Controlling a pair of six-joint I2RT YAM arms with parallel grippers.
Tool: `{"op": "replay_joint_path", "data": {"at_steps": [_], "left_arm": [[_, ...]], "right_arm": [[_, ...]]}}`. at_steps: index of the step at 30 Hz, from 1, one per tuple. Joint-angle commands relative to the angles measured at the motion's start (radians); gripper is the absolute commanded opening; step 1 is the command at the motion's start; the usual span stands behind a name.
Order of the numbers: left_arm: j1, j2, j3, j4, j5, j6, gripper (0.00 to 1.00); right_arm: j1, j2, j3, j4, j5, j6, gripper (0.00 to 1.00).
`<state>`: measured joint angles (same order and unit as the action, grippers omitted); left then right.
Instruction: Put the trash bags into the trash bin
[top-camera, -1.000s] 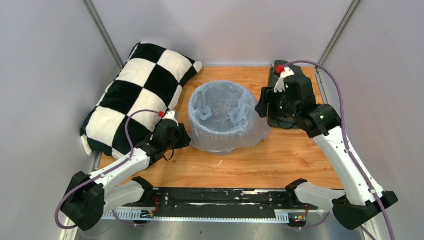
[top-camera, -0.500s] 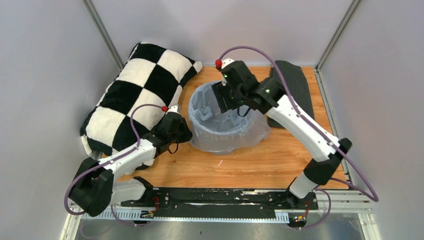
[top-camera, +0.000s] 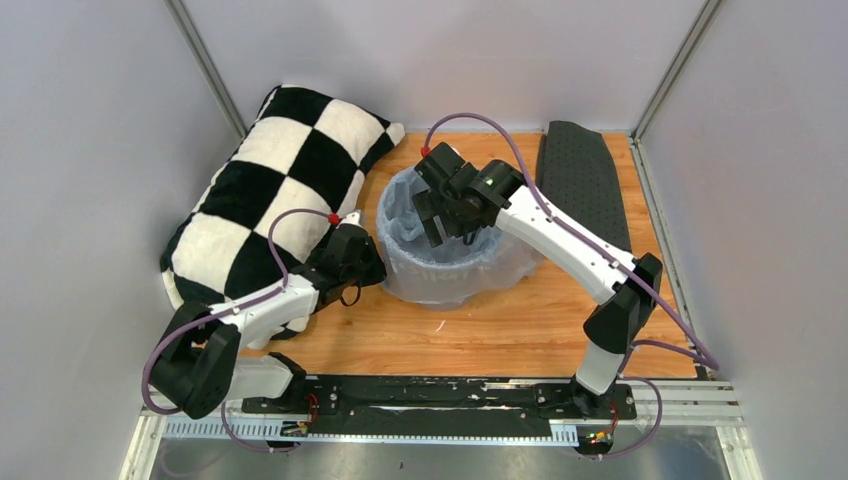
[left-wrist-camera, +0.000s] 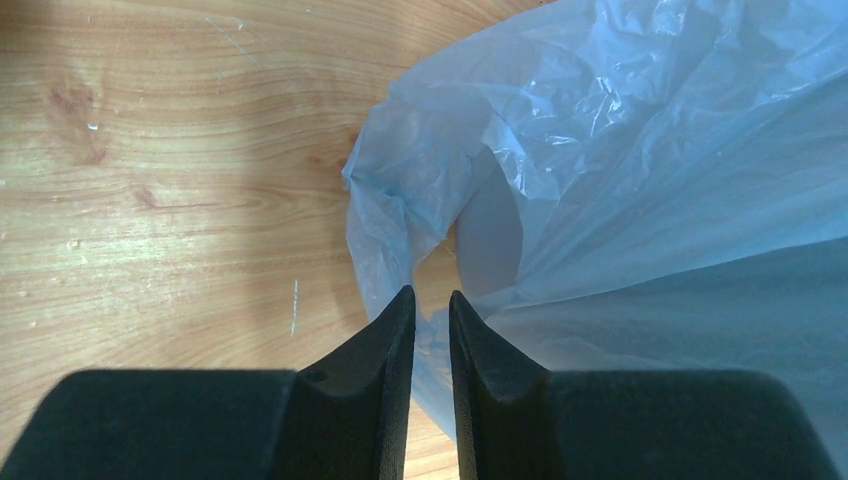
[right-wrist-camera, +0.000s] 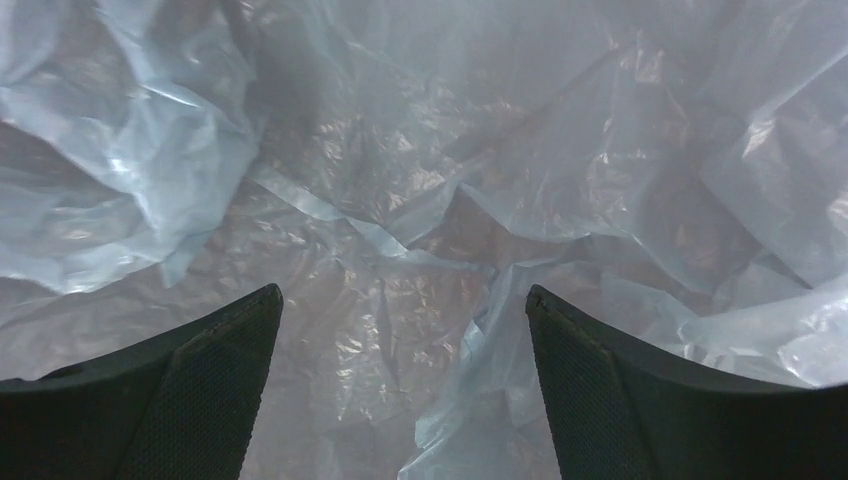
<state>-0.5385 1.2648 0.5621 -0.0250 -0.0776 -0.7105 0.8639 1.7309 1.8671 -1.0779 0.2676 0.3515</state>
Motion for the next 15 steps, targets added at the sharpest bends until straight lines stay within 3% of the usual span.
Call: {"op": "replay_joint_path", "data": {"at_steps": [1, 15], "left_arm": [[0.006, 0.01, -0.01, 0.053, 0.008, 0.009, 0.21], [0.007, 0.107, -0.01, 0.099, 0.039, 0.014, 0.15]], "right_arm": [[-0.008, 0.032, -0.055, -0.033, 0.033, 0.068, 0.94], [-0.052, 0.105, -0.143, 0.092, -0.035, 0.039, 0.97]]}}
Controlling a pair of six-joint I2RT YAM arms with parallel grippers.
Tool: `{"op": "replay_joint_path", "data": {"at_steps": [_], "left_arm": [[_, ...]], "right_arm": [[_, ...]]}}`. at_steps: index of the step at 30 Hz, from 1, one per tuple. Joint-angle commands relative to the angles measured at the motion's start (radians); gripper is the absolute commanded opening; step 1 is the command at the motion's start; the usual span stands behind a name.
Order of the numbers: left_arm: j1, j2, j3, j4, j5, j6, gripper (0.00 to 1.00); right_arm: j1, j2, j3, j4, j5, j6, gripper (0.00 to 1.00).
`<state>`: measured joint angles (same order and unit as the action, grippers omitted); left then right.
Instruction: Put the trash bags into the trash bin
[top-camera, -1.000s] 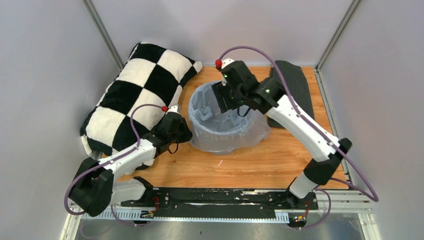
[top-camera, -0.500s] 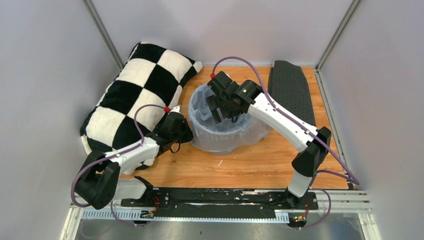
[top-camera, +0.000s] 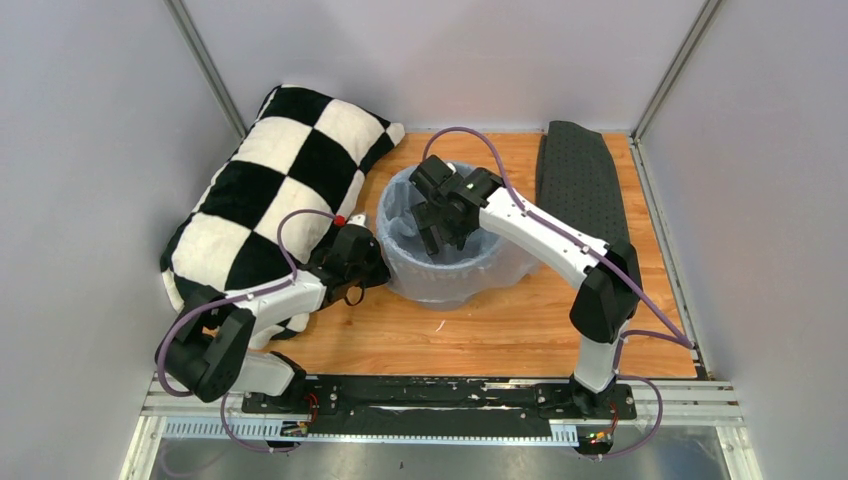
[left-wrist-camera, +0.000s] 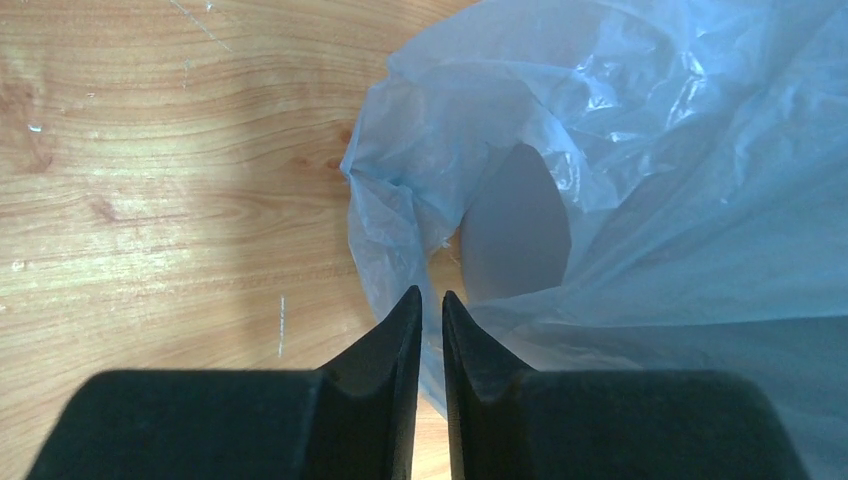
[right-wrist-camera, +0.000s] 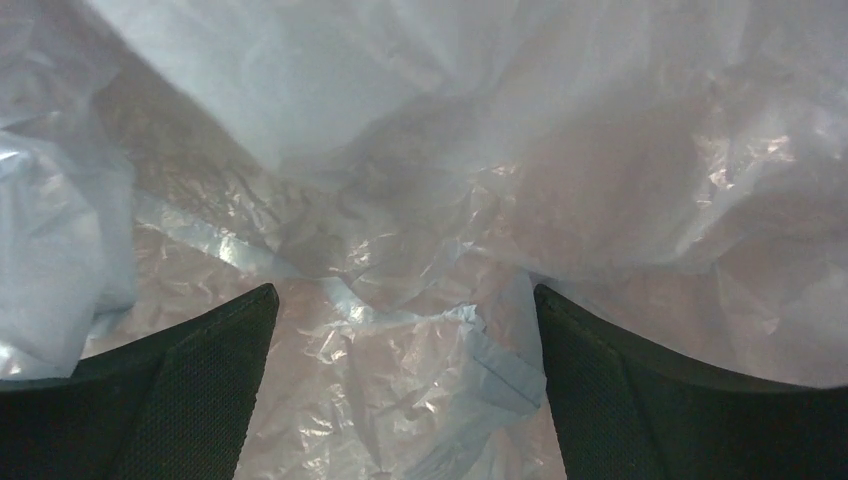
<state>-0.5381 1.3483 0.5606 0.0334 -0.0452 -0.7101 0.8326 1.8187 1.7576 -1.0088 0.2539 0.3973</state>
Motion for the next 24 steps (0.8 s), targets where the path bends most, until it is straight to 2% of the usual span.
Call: {"op": "replay_joint_path", "data": {"at_steps": [1, 24], "left_arm": [[0.006, 0.032, -0.008, 0.042, 0.009, 0.014, 0.15], [0.006, 0.098, -0.001, 0.066, 0.027, 0.027, 0.1]], "right_arm": [[-0.023, 0.02, -0.04, 0.028, -0.026, -0.008, 0.97], [-0.064, 0.091, -0.143, 0.116, -0.085, -0.05, 0.98]]}}
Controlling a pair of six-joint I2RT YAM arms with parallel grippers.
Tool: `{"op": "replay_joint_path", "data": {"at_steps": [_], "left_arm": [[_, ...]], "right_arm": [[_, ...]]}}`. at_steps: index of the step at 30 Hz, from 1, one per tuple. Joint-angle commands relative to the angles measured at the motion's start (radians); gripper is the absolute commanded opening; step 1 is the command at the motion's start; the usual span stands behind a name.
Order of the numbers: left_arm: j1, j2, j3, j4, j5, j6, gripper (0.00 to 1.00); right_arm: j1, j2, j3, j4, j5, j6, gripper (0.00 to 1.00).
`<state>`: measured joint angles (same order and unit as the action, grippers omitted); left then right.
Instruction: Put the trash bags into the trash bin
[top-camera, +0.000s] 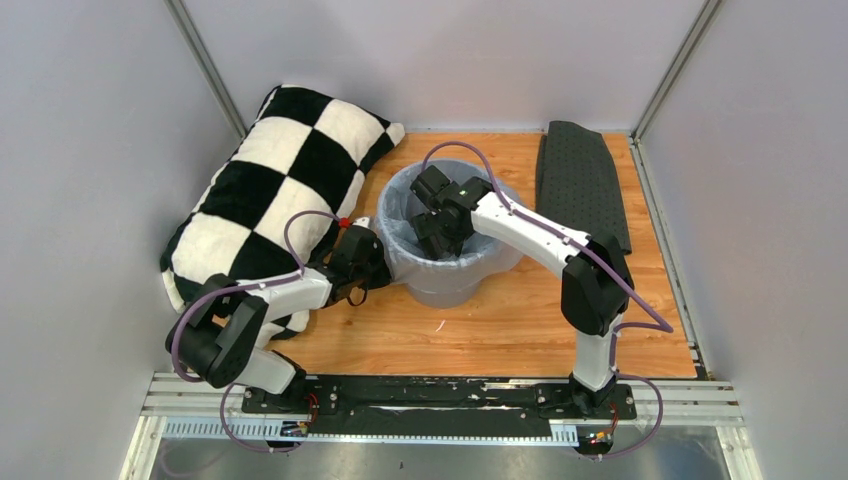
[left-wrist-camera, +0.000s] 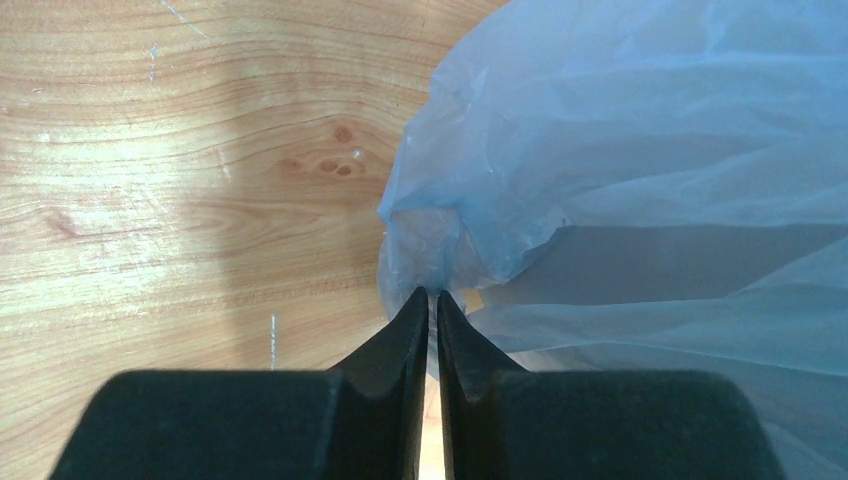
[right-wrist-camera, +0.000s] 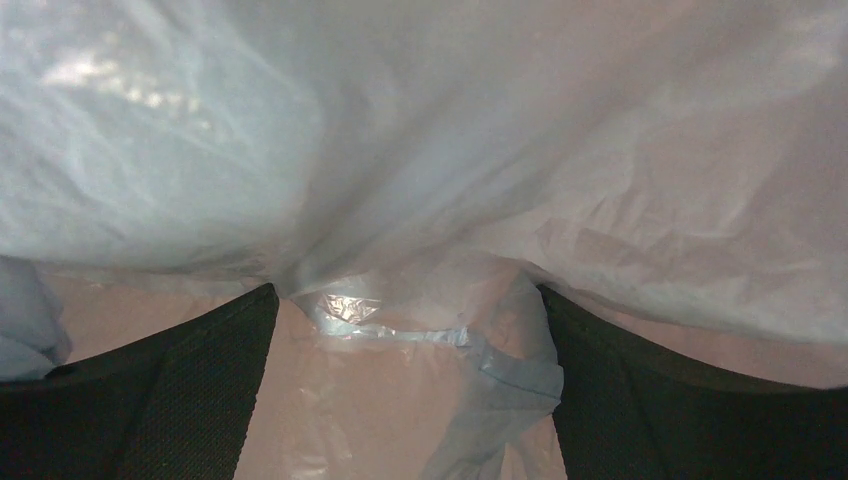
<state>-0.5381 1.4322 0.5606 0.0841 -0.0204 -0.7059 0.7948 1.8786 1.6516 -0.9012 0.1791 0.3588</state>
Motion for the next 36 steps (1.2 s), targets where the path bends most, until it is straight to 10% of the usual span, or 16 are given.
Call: {"op": "replay_joint_path", "data": {"at_steps": [1, 36], "left_arm": [[0.006, 0.014, 0.0, 0.016, 0.004, 0.023, 0.1], [0.023, -0.27, 0.0, -0.197, -0.16, -0.018, 0.26]], "right_arm": [[-0.027, 0.031, -0.043, 0.013, -0.012, -0.013, 0.97], [-0.026, 0.052, -0.068, 0.051, -0.03, -0.029, 0.96]]}}
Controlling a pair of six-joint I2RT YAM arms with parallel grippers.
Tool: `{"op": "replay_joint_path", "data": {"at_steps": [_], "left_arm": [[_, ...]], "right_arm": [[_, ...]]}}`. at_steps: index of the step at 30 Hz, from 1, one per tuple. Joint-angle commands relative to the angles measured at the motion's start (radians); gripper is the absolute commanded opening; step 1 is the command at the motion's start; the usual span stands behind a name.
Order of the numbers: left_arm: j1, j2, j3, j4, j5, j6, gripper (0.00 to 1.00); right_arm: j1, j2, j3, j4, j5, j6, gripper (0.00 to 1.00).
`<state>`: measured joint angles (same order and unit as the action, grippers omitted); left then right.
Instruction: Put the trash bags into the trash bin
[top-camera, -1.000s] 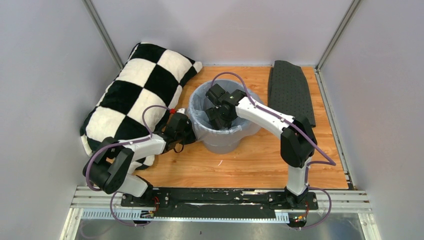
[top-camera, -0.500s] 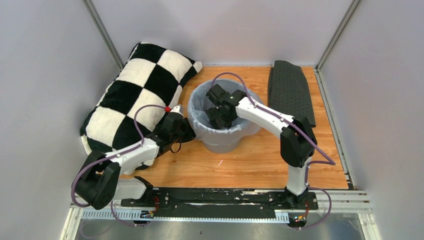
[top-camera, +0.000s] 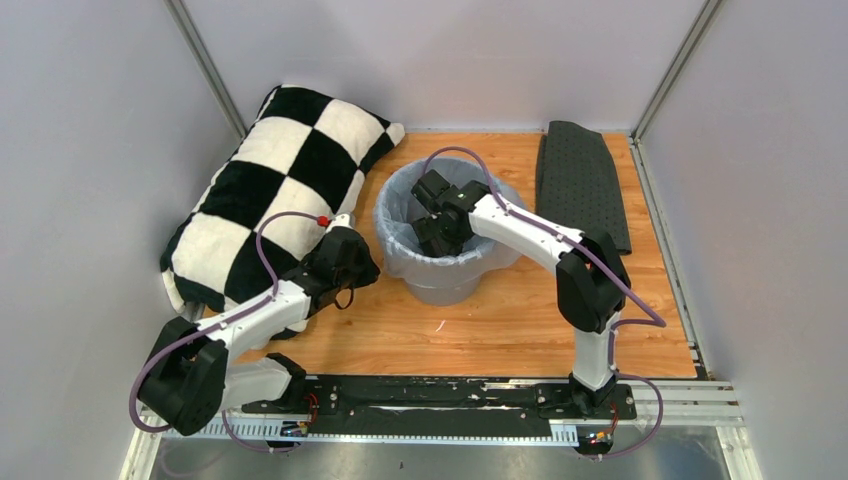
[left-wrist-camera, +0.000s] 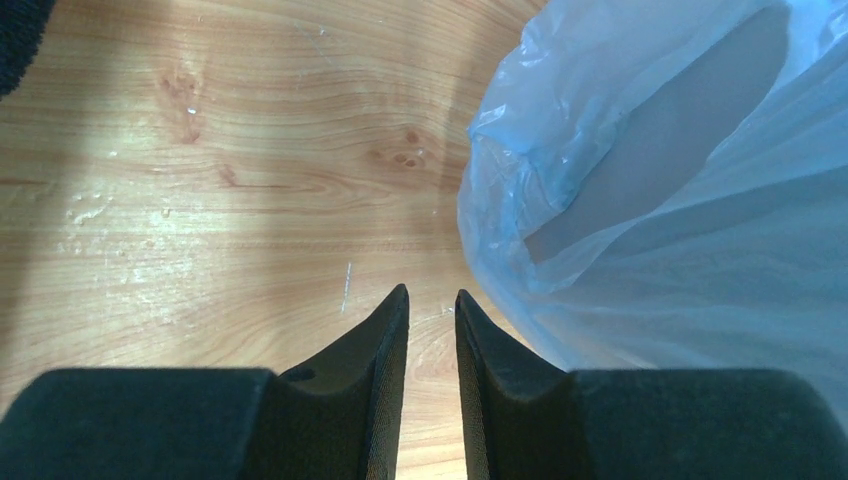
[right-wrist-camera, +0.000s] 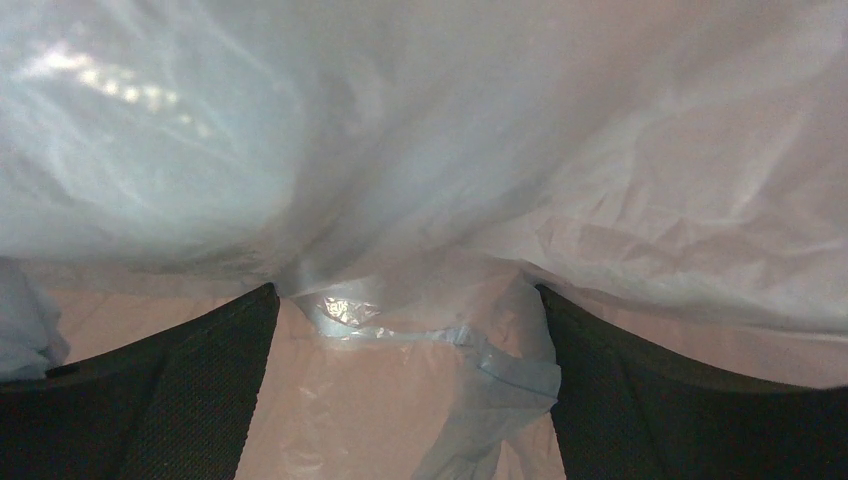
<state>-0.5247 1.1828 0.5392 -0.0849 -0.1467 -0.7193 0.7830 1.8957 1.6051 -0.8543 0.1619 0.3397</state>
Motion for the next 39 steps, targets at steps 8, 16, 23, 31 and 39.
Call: {"op": "replay_joint_path", "data": {"at_steps": [8, 16, 23, 31, 39], "left_arm": [[0.012, -0.011, 0.046, -0.034, -0.022, 0.004, 0.25], [0.014, -0.004, 0.063, -0.036, -0.011, 0.014, 0.24], [0.014, -0.003, 0.072, -0.045, -0.008, 0.026, 0.22], [0.015, -0.009, 0.076, -0.057, -0.005, 0.035, 0.22], [0.016, -0.018, 0.093, -0.079, -0.001, 0.047, 0.22]], "right_arm": [[-0.016, 0.042, -0.063, 0.043, -0.019, -0.001, 0.96], [-0.015, 0.048, -0.097, 0.079, -0.012, 0.004, 0.96], [-0.014, 0.063, -0.13, 0.11, -0.018, 0.008, 0.96], [-0.015, 0.077, -0.148, 0.129, -0.02, 0.008, 0.96], [-0.015, 0.073, -0.153, 0.132, -0.021, 0.012, 0.96]]}}
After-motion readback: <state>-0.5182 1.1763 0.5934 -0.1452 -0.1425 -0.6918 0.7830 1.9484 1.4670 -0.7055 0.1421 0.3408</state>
